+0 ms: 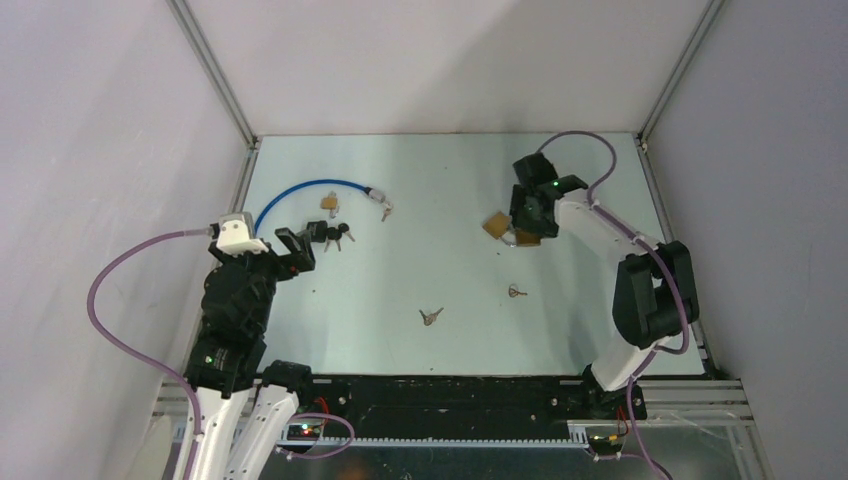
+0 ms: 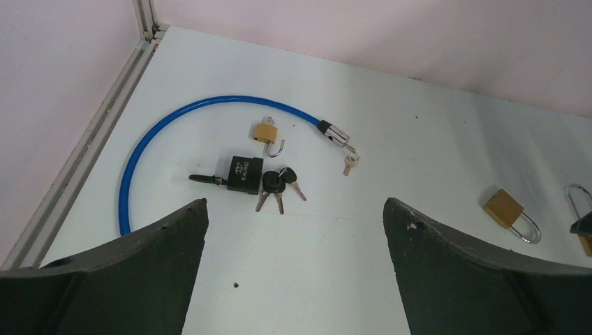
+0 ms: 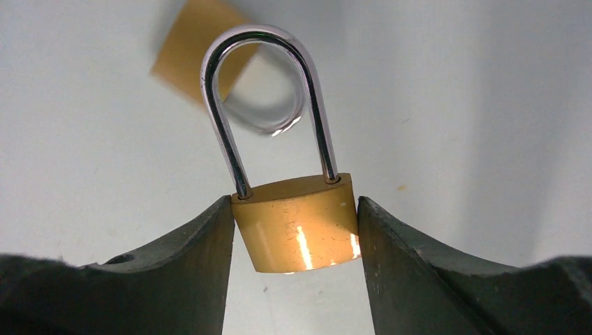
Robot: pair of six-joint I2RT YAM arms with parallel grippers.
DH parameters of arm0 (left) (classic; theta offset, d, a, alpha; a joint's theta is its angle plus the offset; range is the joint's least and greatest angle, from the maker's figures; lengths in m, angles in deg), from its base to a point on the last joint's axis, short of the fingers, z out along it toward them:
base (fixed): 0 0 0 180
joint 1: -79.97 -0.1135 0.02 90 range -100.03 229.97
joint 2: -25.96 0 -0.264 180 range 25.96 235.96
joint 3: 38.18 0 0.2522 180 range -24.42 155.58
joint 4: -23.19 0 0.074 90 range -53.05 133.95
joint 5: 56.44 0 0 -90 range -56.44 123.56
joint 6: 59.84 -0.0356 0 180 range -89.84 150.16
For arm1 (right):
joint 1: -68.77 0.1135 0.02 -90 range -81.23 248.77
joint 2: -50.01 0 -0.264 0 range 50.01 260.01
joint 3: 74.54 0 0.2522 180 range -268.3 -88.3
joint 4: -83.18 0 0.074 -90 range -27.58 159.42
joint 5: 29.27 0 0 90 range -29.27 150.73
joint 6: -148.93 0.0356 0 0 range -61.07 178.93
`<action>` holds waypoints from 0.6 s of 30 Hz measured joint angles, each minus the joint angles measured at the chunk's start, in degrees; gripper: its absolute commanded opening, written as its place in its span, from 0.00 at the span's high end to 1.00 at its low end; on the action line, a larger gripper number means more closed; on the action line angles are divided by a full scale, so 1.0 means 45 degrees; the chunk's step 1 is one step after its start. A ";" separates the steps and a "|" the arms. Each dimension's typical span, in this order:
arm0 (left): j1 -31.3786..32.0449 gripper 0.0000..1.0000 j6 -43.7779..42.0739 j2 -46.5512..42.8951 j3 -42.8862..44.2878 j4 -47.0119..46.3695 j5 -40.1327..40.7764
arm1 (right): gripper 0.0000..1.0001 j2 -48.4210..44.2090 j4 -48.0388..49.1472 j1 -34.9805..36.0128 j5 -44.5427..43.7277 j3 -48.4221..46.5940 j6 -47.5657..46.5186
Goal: Unlock with the key
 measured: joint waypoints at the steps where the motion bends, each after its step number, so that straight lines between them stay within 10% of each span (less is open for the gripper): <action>1: -0.0015 0.02 0.0000 0.0015 0.0000 -0.0005 -0.0005 | 1.00 -0.0097 -0.0097 0.0452 -0.0146 0.0034 0.0189; 11: -0.0078 0.02 0.0000 0.0243 0.0000 -0.0005 -0.0170 | 1.00 0.0345 -0.0078 0.5226 -0.0476 0.0121 0.2764; 18: -0.0083 0.02 0.0000 0.0306 0.0000 0.0000 -0.0228 | 0.97 0.2079 0.0316 0.5877 -0.0457 0.0160 0.4279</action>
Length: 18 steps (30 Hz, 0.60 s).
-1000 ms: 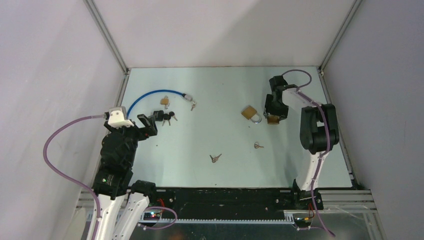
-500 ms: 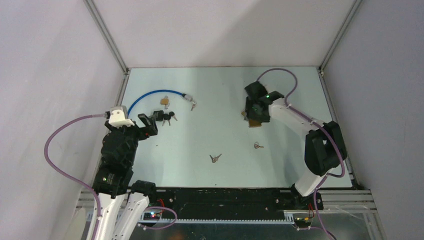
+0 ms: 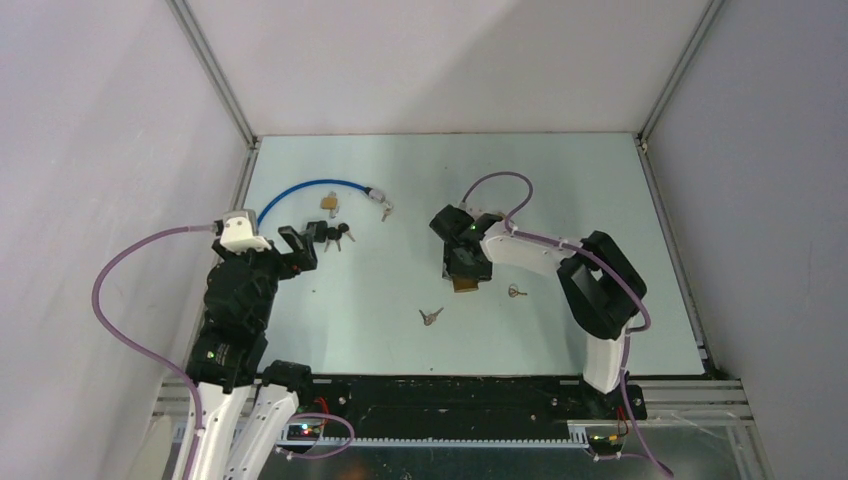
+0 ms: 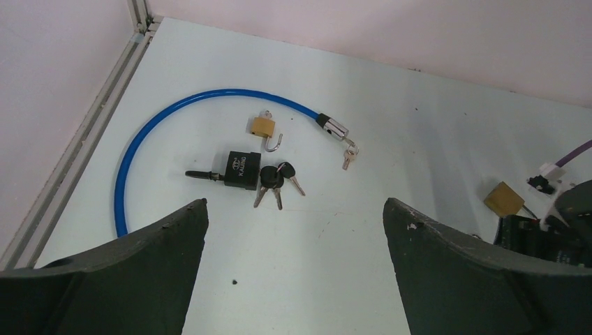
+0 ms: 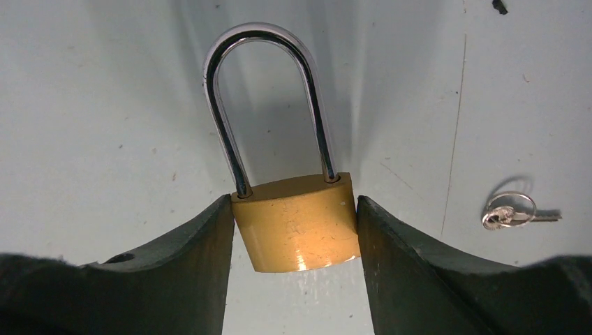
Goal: Unlock with the key
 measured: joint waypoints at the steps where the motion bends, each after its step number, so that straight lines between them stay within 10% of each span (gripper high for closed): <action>1: -0.0005 0.02 0.0000 0.0019 0.0000 -0.0005 0.0000 | 0.96 0.0189 0.0029 0.0000 -0.0015 0.0015 0.0112; 13: -0.0097 0.02 -0.0049 0.0355 0.0000 -0.0005 -0.0306 | 0.21 0.0665 0.0296 0.0068 -0.0695 0.0044 0.0238; 18: -0.0107 0.02 -0.0053 0.0563 0.0000 -0.0005 -0.0408 | 0.11 0.0393 0.0423 0.0539 -0.1107 0.0044 -0.0296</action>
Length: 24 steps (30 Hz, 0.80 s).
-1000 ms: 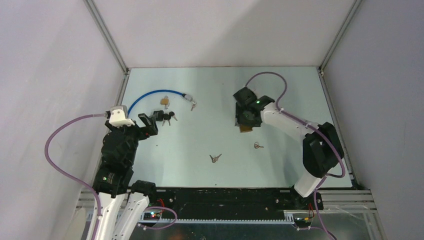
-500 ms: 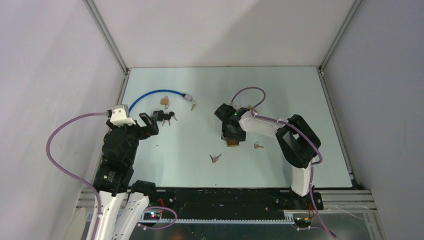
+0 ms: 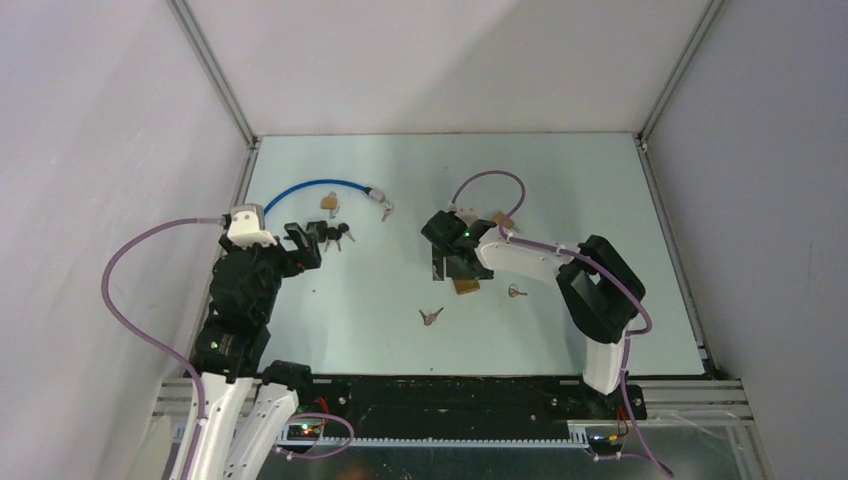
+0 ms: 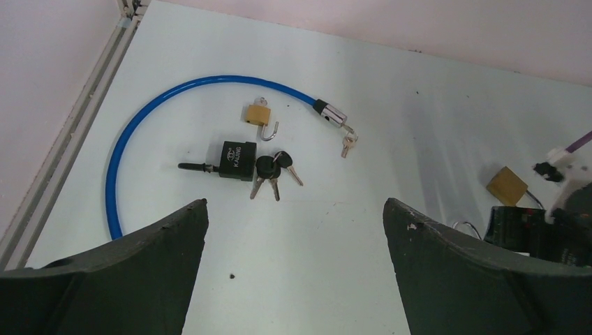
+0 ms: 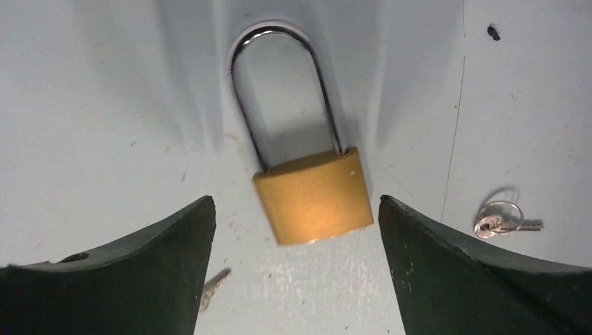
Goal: Unlock with the key
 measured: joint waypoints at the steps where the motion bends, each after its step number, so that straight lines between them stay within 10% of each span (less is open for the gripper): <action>1: 0.0000 0.02 -0.0005 0.0053 0.0000 0.0000 -0.0024 | 0.11 -0.0194 0.0010 0.0160 -0.0112 0.0000 -0.0141; 24: -0.0024 0.02 -0.0010 0.0486 0.0000 0.0000 -0.0053 | 0.49 -0.0923 0.1103 0.3580 0.1379 0.0107 -0.4420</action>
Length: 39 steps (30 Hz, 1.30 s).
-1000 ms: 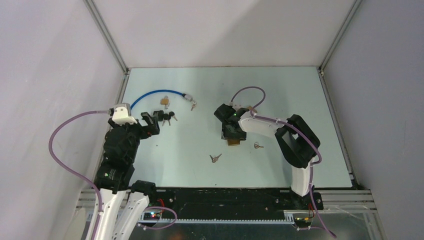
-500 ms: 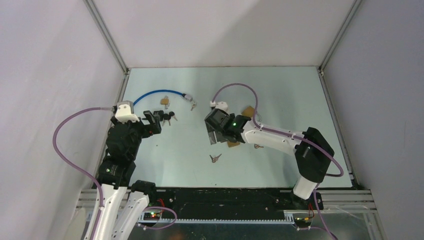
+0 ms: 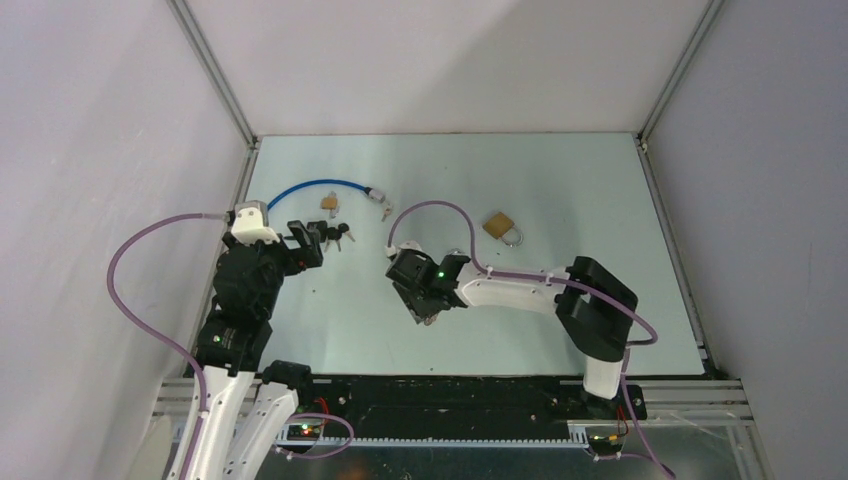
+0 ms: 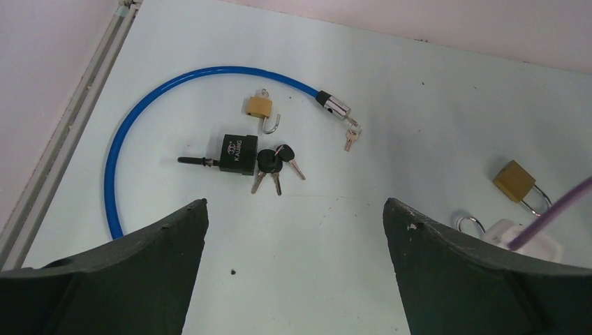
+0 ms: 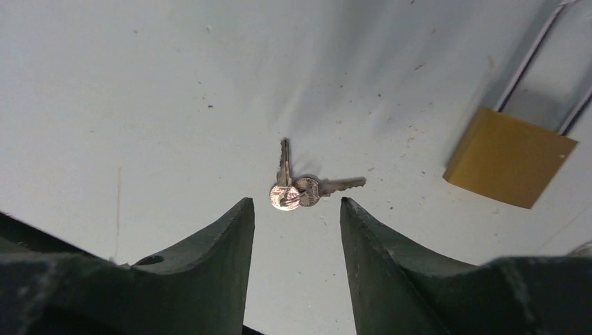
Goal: Unlock with the key
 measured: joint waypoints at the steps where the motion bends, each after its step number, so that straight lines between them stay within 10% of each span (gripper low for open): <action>1: 0.0000 0.02 0.0000 0.0005 0.0000 0.0000 0.0000 | 0.49 0.0204 -0.0073 0.0024 0.0049 -0.0049 0.0015; 10: 0.0000 0.02 0.0005 0.0039 0.0000 0.0005 -0.0010 | 0.53 0.1826 -0.0850 0.0141 0.0117 -0.0704 0.0277; 24: -0.0005 0.02 0.0228 0.0044 0.0000 0.0005 -0.0782 | 1.00 0.1685 -0.0359 0.0160 0.0170 -0.0529 0.0287; 39: 0.1098 0.02 0.4954 0.0311 -0.1899 -0.0301 -0.4401 | 1.00 -0.3784 0.3589 -0.1282 0.1399 0.3517 0.0481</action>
